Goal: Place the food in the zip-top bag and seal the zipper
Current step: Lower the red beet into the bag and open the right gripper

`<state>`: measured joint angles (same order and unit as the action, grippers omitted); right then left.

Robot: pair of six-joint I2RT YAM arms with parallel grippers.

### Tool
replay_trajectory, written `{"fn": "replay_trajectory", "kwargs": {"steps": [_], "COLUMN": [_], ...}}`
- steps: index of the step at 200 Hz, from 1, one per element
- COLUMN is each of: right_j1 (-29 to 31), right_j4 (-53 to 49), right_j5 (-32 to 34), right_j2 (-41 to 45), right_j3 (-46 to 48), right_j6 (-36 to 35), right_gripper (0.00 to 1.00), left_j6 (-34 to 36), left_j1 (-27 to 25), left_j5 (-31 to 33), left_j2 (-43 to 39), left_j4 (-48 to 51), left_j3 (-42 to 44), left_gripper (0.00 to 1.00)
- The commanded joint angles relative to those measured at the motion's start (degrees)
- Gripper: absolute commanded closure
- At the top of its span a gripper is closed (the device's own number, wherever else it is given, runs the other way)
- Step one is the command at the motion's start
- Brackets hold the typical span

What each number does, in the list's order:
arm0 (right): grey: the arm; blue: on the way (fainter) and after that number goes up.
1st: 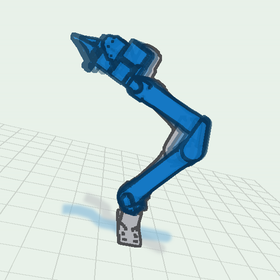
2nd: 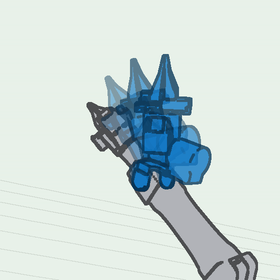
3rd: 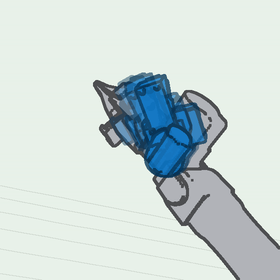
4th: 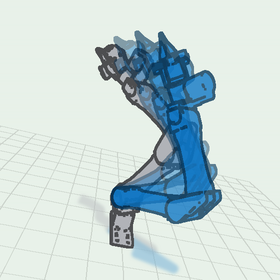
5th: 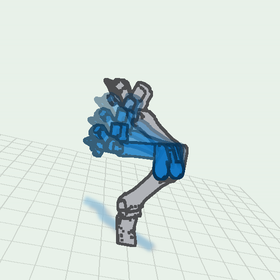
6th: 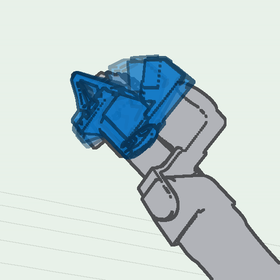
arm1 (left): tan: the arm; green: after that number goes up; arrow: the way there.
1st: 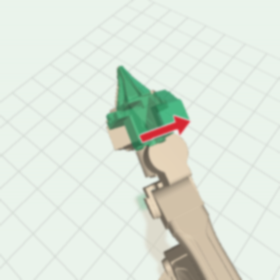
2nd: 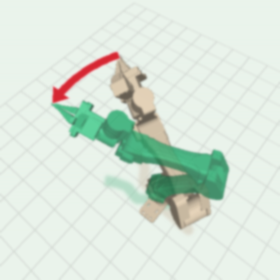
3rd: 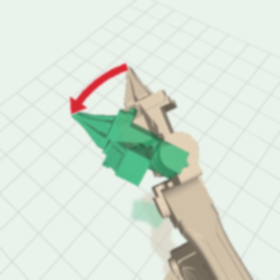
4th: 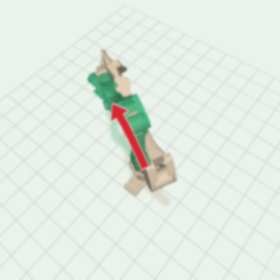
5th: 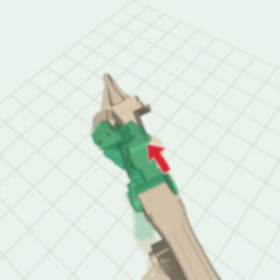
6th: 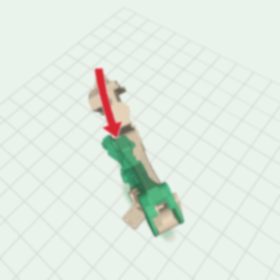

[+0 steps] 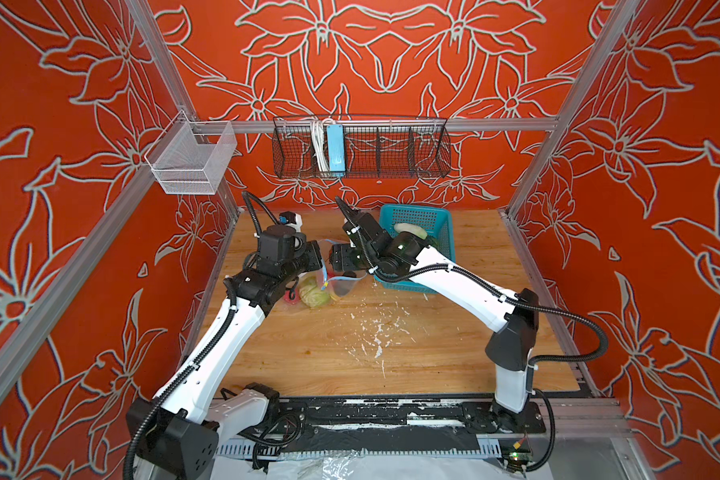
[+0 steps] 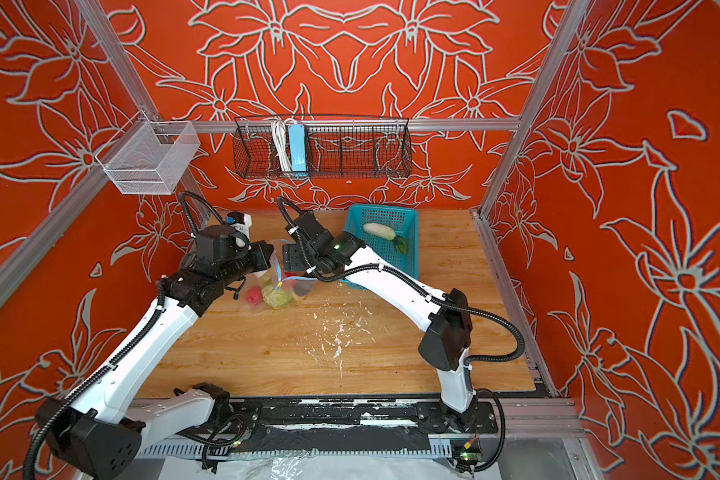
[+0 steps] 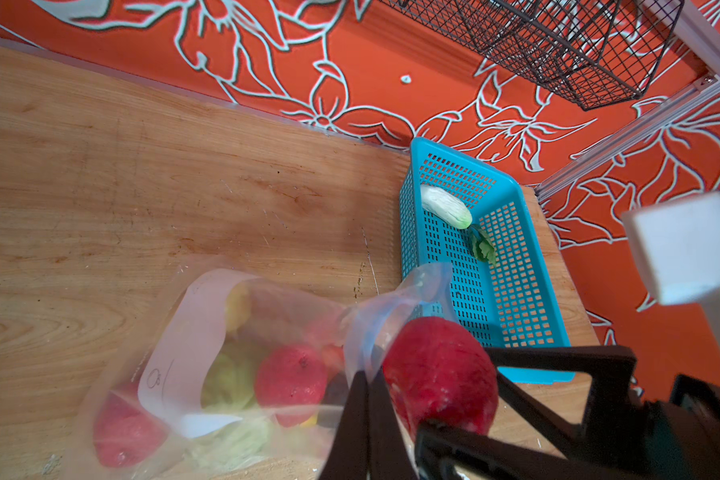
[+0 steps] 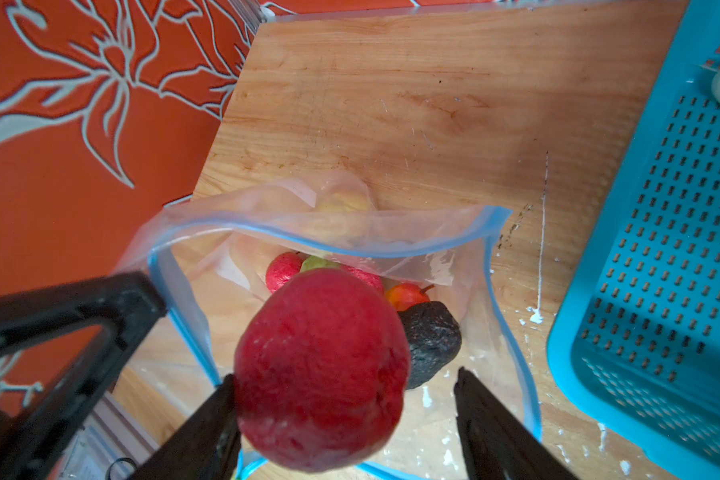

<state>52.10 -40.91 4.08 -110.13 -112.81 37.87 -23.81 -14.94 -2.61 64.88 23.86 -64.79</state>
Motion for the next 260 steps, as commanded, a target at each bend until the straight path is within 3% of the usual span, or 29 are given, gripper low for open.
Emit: {"fn": "replay_trajectory", "kwargs": {"steps": [1, 41, 108, 156, 217, 260], "right_j1": [0.5, 0.5, 0.1, -0.9, -2.5, -6.5], "right_j4": [-0.7, -1.7, -4.6, -2.6, -0.8, 5.7], "right_j5": [0.8, 2.5, 5.2, 2.5, 0.6, -6.6], "right_j2": [0.1, 1.6, 4.8, 4.7, 4.5, 8.9], "right_j3": [-2.1, -1.8, 1.5, 6.1, 9.9, 18.8], "right_j6": [-0.1, -0.5, -2.3, -2.0, -4.4, -5.0], "right_gripper": [0.13, 0.02, 0.02, 0.02, 0.02, 0.02], "left_j6": [0.4, 0.3, -1.2, -1.6, -1.7, -1.6], "left_j1": [0.1, 0.1, 0.1, 0.1, 0.3, 1.1], "left_j5": [0.3, 0.3, 0.3, 0.9, 2.3, 2.7], "left_j2": [-0.9, -1.0, -0.7, -1.0, -1.3, -1.3], "left_j4": [-1.0, -1.0, -0.3, -0.2, 3.9, 6.1], "left_j3": [0.5, 0.5, -0.4, -0.9, -7.5, -10.4], "left_gripper": [1.0, 1.0, 1.0, 1.0, 1.0, 1.0]}}
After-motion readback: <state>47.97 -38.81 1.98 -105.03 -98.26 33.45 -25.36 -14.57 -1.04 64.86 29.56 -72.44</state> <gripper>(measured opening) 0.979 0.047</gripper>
